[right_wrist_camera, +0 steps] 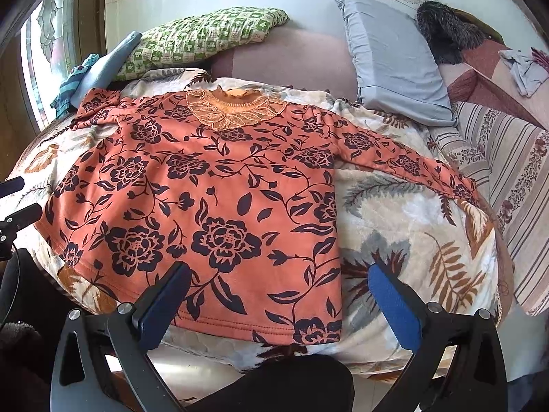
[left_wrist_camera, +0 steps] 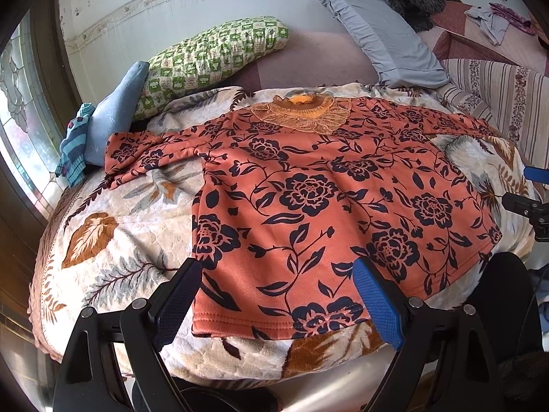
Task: Fold small clothes
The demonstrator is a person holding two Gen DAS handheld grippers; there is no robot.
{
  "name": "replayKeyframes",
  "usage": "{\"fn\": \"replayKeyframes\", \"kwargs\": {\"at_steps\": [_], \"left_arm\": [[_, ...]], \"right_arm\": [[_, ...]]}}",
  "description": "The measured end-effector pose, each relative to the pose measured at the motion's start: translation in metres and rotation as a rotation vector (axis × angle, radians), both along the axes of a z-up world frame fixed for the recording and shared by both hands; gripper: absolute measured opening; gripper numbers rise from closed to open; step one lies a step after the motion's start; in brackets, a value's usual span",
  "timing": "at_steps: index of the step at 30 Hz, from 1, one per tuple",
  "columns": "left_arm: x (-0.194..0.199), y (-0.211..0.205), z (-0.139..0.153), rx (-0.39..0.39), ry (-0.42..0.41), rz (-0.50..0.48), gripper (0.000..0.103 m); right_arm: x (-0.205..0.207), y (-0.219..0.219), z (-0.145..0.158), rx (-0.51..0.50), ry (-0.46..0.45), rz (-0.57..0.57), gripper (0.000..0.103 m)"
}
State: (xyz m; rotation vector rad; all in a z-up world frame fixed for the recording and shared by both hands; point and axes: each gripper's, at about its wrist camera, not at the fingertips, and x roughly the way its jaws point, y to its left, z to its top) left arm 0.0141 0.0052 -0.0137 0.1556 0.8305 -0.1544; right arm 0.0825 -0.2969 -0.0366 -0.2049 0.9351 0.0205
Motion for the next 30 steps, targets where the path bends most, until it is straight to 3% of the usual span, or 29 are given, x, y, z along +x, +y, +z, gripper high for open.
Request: {"fn": "replayKeyframes", "kwargs": {"at_steps": [30], "left_arm": [[0.011, 0.008, -0.008, -0.016, 0.011, 0.045, 0.090]], "right_arm": [[0.009, -0.007, -0.002, 0.000, 0.027, 0.010, 0.103]]}}
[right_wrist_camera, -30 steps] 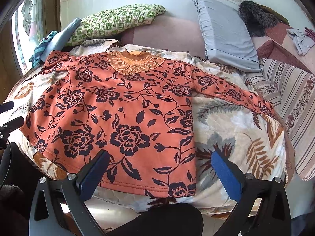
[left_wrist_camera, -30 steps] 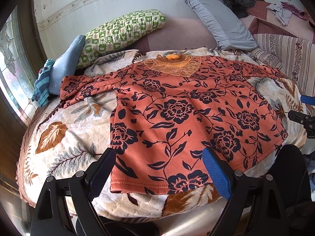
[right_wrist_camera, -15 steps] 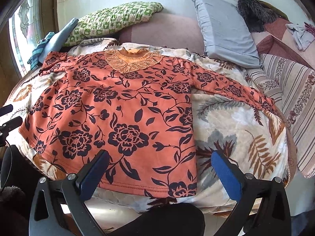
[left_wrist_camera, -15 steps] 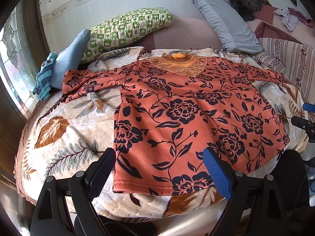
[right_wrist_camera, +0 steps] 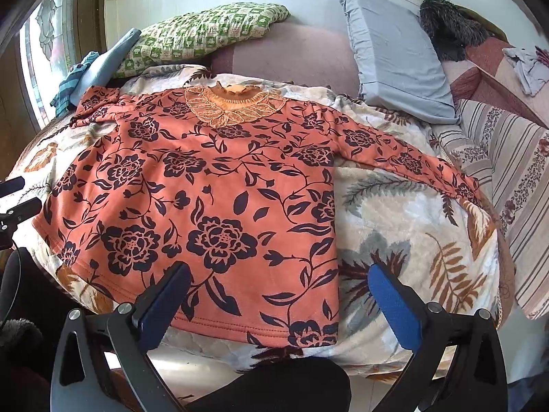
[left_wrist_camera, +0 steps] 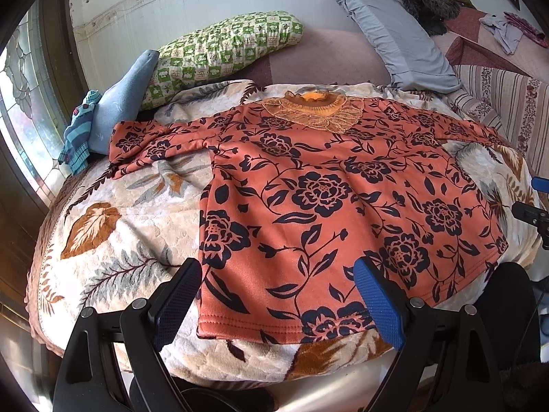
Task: Fold small clothes
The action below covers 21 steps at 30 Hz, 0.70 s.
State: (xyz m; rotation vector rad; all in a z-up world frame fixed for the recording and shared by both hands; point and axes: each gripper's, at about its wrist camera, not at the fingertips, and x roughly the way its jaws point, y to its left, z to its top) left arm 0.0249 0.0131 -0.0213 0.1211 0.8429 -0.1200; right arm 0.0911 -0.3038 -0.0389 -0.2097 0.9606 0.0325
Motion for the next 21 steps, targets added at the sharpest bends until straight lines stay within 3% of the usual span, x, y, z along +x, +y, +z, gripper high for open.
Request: {"fn": "replayKeyframes", "kwargs": {"at_steps": [21], "left_arm": [[0.017, -0.003, -0.005, 0.002, 0.036, -0.002, 0.090]], "right_arm": [[0.014, 0.004, -0.010, 0.006, 0.036, 0.015, 0.103]]}}
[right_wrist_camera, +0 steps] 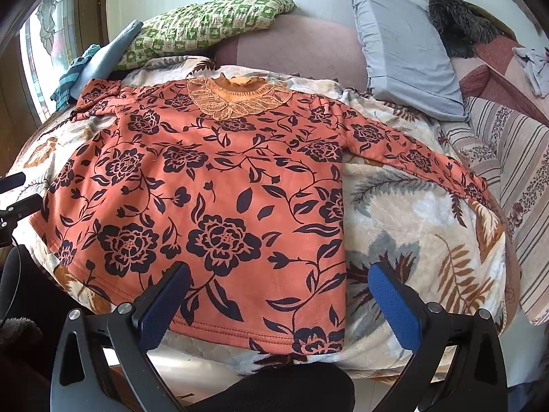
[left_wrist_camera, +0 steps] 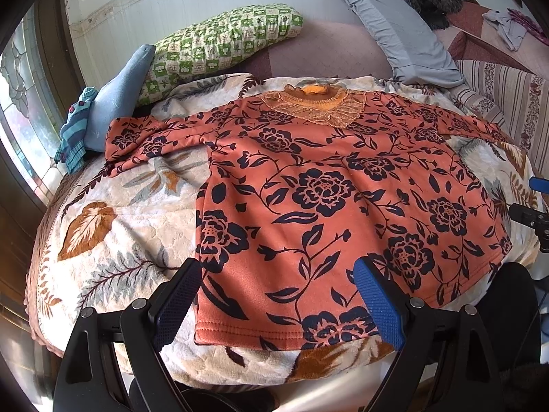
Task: Fold small clothes
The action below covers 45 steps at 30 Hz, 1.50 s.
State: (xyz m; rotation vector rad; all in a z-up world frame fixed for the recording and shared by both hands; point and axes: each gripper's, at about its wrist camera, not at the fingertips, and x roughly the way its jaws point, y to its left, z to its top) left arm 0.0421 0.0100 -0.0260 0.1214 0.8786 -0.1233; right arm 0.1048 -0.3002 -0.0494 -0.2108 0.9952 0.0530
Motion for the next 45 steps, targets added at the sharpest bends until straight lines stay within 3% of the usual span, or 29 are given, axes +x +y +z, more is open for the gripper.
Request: {"fn": "replayKeyframes", "kwargs": {"at_steps": [10, 14, 19, 25, 30, 33, 36, 38, 42, 45], "left_arm": [[0.020, -0.003, -0.002, 0.010, 0.031, 0.011, 0.090], [0.049, 0.015, 0.004, -0.023, 0.053, 0.072, 0.090], [0.100, 0.039, 0.011, -0.030, 0.080, 0.198, 0.090], [0.158, 0.053, -0.003, -0.091, 0.157, 0.301, 0.089], [0.218, 0.062, -0.022, -0.143, 0.232, 0.375, 0.089], [0.254, 0.064, -0.041, -0.172, 0.286, 0.405, 0.089], [0.282, 0.067, -0.059, -0.166, 0.316, 0.441, 0.089], [0.290, 0.070, -0.071, -0.195, 0.340, 0.452, 0.089], [0.303, 0.074, -0.092, -0.204, 0.389, 0.457, 0.089], [0.306, 0.080, -0.097, -0.243, 0.402, 0.460, 0.089]], "right_arm": [[0.012, -0.011, -0.009, 0.040, 0.010, -0.031, 0.103], [0.020, -0.036, -0.010, 0.118, 0.008, -0.096, 0.103], [0.039, -0.113, -0.019, 0.214, 0.023, -0.307, 0.103], [0.069, -0.249, -0.014, 0.201, -0.013, -0.628, 0.103], [0.094, -0.306, -0.008, 0.164, -0.032, -0.710, 0.103], [0.111, -0.310, -0.022, 0.203, -0.007, -0.689, 0.103], [0.127, -0.288, -0.049, 0.405, 0.072, -0.647, 0.103], [0.139, -0.254, -0.066, 0.516, 0.122, -0.546, 0.103], [0.168, -0.174, -0.085, 0.534, 0.174, -0.338, 0.103], [0.192, -0.135, -0.100, 0.507, 0.218, -0.266, 0.102]]}}
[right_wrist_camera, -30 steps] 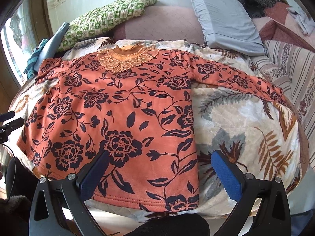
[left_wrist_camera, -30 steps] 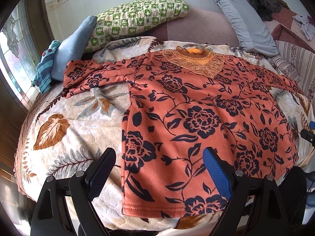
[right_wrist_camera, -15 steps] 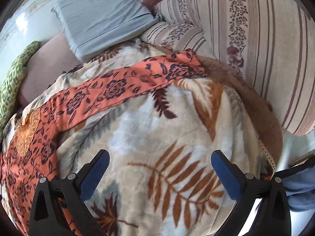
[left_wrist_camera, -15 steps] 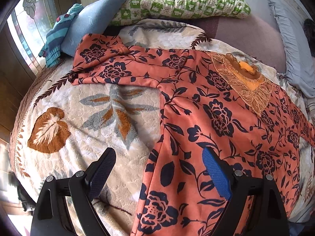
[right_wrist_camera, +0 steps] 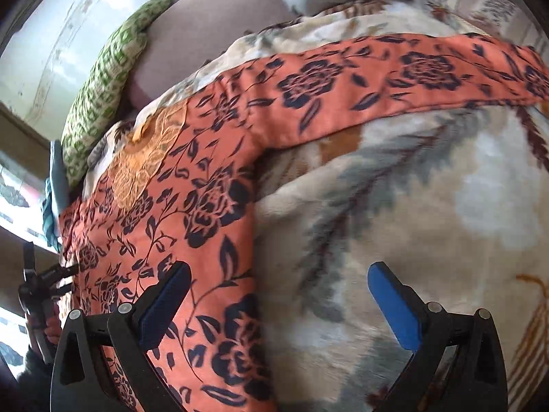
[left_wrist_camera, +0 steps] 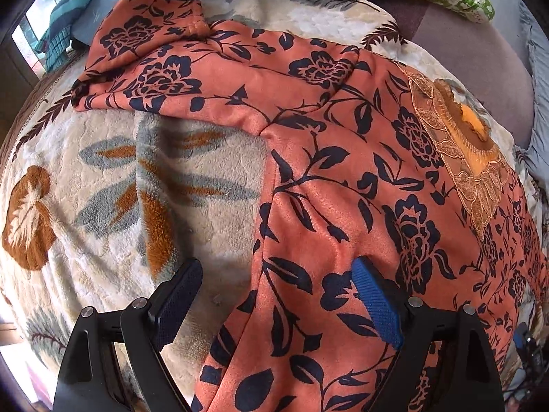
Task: Fold small clothes
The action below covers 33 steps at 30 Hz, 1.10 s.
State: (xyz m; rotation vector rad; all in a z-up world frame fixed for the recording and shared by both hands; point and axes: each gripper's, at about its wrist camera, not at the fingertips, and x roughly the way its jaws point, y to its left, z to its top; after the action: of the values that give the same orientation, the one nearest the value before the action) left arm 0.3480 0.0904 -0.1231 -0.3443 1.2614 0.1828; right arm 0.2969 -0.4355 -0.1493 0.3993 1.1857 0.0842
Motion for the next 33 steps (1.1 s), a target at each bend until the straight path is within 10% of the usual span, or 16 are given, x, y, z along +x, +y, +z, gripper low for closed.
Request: {"fn": "replayKeyframes", "kwargs": {"at_steps": [3, 4, 5, 6, 11, 14, 16, 20, 24, 28, 30, 31, 32, 33], "left_arm": [[0.003, 0.005, -0.002, -0.072, 0.000, 0.018, 0.088], [0.002, 0.004, -0.002, -0.101, -0.002, 0.017, 0.080], [0.003, 0.003, -0.002, -0.120, -0.004, 0.013, 0.073], [0.005, 0.003, -0.002, -0.117, -0.006, 0.010, 0.059], [0.010, 0.012, -0.009, 0.057, 0.026, 0.051, 0.033], [-0.009, 0.029, 0.006, -0.033, 0.017, 0.018, 0.032], [-0.030, 0.043, 0.019, -0.069, -0.022, -0.021, 0.043], [-0.088, 0.054, 0.025, -0.177, -0.030, -0.124, 0.067], [-0.136, 0.044, 0.003, -0.304, 0.024, -0.203, 0.067], [-0.156, 0.029, -0.006, -0.245, -0.036, -0.229, 0.066], [-0.157, 0.022, -0.006, -0.288, -0.026, -0.250, 0.042], [-0.158, 0.017, -0.007, -0.293, -0.007, -0.267, 0.010], [-0.158, 0.011, -0.009, -0.287, 0.027, -0.279, 0.008], [-0.161, 0.010, -0.009, -0.277, 0.047, -0.268, 0.008]], "right_arm": [[0.010, 0.022, -0.002, -0.034, -0.021, 0.034, 0.098], [0.011, 0.028, 0.001, -0.024, -0.033, 0.059, 0.075], [0.013, 0.034, 0.003, -0.024, -0.027, 0.090, 0.020], [0.012, 0.037, 0.007, -0.047, -0.018, 0.107, 0.003], [0.013, 0.026, 0.000, -0.176, 0.021, 0.077, 0.008], [-0.002, 0.014, 0.016, -0.067, -0.009, 0.015, 0.014], [-0.017, 0.011, 0.031, -0.010, -0.029, 0.020, 0.022], [-0.065, 0.006, 0.041, 0.022, -0.033, 0.037, 0.071], [-0.105, 0.002, 0.026, 0.050, 0.034, 0.034, 0.071], [-0.131, 0.006, 0.021, 0.115, 0.015, 0.041, 0.071], [-0.133, 0.017, 0.022, 0.031, 0.015, 0.081, 0.065], [-0.134, 0.024, 0.023, -0.031, 0.017, 0.114, 0.038], [-0.135, 0.029, 0.023, -0.052, 0.033, 0.148, 0.008], [-0.139, 0.029, 0.027, -0.049, 0.025, 0.150, 0.006]]}}
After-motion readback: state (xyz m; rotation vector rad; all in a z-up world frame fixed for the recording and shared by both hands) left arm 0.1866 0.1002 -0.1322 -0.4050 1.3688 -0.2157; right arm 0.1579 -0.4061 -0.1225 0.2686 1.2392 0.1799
